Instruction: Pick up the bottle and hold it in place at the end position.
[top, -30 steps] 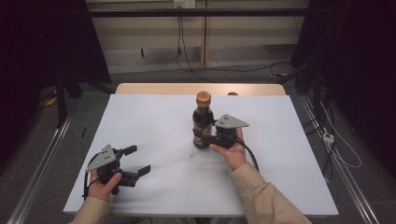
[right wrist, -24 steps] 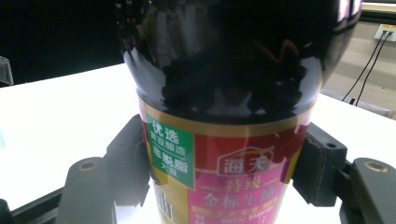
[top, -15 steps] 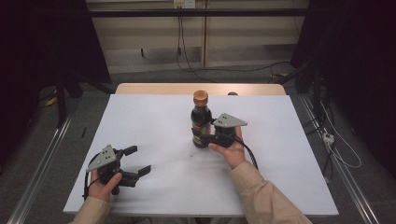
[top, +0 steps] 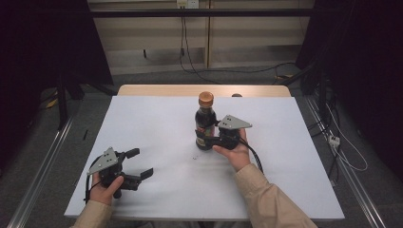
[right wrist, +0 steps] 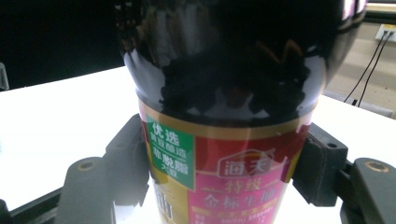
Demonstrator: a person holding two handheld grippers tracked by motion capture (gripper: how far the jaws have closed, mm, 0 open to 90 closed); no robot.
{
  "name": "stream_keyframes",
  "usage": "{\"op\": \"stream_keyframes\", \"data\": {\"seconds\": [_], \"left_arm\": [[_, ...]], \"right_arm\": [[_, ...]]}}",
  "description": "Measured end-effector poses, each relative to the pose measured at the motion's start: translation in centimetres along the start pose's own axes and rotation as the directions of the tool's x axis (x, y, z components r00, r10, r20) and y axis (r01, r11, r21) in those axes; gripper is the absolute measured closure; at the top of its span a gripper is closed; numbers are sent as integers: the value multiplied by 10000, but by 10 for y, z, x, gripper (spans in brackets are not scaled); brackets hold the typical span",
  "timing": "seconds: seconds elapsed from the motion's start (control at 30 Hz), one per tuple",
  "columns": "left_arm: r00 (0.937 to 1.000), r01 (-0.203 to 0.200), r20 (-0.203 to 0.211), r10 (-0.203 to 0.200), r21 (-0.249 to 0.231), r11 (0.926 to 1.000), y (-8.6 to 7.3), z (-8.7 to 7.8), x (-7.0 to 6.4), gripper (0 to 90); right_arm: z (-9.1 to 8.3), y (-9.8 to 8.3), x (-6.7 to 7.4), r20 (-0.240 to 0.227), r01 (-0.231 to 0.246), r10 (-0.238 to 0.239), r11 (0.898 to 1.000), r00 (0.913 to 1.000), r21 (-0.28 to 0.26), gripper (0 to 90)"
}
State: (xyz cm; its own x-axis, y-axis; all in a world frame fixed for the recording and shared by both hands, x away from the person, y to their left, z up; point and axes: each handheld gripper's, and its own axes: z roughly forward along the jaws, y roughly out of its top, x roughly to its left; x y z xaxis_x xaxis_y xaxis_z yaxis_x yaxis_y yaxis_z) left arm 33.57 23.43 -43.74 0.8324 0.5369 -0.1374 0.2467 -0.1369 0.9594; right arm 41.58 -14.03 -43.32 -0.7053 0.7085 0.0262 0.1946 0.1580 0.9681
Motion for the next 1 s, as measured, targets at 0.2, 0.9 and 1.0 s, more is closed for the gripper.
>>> {"op": "stream_keyframes", "data": {"seconds": [0.2,0.9,1.0], "left_arm": [[10000,10,51,-11,101,9999,-1,1,0,36],[9964,423,-743,-420,28,9991,15,13,0,50],[9953,426,-875,-414,115,9990,20,15,1,54]], "right_arm": [[0,1,1,168,-43,41,9999,9998,121,303],[-1,-2,2,179,-478,475,9987,9987,186,302],[-1,-2,2,183,-517,514,9985,9985,166,302]]}}
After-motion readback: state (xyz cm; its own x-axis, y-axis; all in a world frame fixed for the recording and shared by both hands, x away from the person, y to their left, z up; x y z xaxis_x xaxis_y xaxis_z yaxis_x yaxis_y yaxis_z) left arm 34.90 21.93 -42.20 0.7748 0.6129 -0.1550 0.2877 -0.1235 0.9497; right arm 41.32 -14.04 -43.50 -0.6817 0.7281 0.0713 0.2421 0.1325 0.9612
